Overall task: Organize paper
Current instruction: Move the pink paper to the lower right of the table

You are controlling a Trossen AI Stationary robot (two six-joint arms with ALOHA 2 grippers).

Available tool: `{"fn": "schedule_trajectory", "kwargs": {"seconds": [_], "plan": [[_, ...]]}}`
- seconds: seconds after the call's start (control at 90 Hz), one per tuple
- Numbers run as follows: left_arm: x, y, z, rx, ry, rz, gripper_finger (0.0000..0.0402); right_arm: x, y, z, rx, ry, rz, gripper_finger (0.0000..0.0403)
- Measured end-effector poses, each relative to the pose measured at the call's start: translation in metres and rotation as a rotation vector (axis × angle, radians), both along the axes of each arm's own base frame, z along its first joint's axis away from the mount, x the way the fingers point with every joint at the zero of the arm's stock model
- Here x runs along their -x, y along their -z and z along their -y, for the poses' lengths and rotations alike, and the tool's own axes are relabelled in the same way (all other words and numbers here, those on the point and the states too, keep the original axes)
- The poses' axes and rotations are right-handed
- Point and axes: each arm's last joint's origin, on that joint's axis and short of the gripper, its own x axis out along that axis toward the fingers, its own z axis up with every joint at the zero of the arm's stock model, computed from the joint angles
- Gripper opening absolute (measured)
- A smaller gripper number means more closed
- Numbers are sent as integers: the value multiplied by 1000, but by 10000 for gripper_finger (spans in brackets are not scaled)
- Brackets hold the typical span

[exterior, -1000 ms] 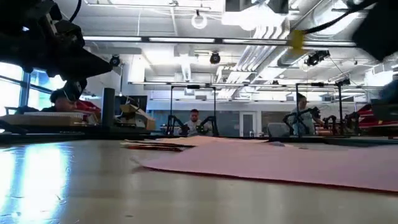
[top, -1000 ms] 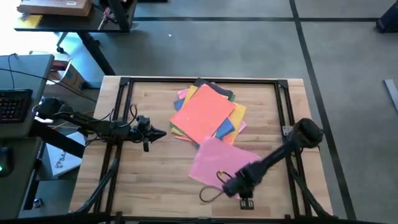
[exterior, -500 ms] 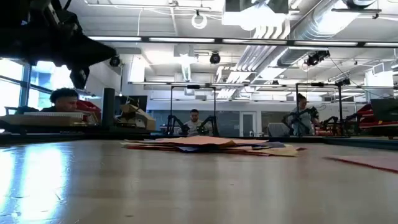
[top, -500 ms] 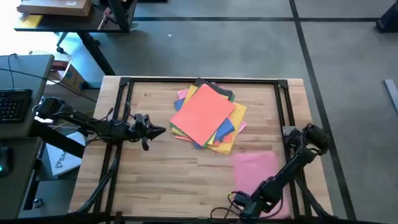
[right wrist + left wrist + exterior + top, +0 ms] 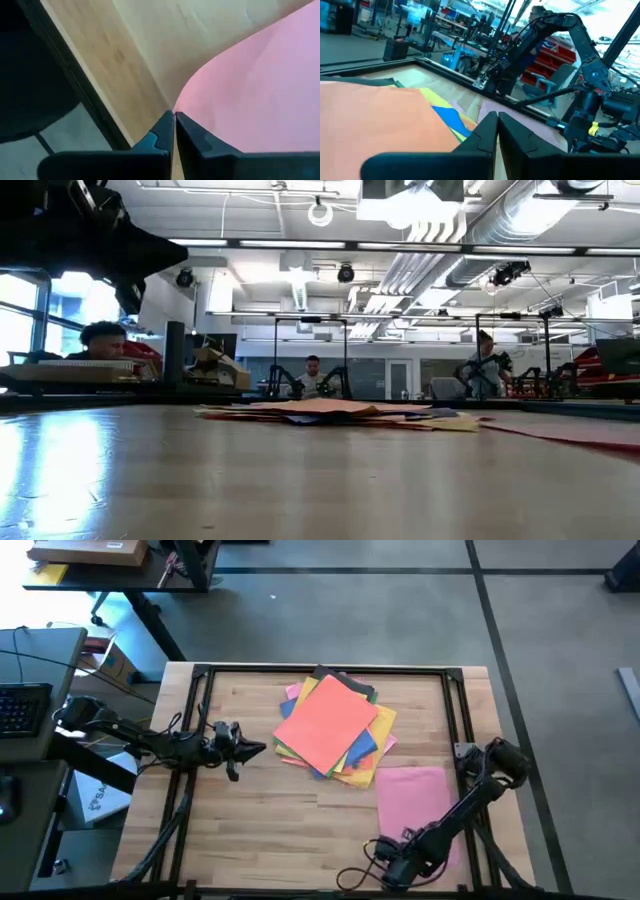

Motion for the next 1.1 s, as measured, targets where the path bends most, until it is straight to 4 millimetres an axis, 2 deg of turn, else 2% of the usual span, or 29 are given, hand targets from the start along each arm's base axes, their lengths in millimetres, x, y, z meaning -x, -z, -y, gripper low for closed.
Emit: {"fn": "schedule_trajectory", "kwargs": {"seconds": [0.222,0.422,0.511,0.644,0.756,0.833,0.922,1.1], "plan": [[0,0,0,17,1,0,0,-4,-1,-1,-33,29,13,15],[0,0,0,27,2,2,0,-13,-4,3,-90,20,25,92],[0,0,0,39,2,5,0,-14,-13,5,-97,-22,58,130],[0,0,0,47,3,7,0,1,-17,22,105,3,-11,164],[0,0,0,47,3,7,0,22,-15,38,340,80,-151,166],[0,0,0,47,2,8,0,30,-14,44,425,130,-178,159],[0,0,0,47,2,8,0,37,-4,48,437,168,-198,148],[0,0,0,47,2,8,0,47,23,48,317,230,-187,132]]}}
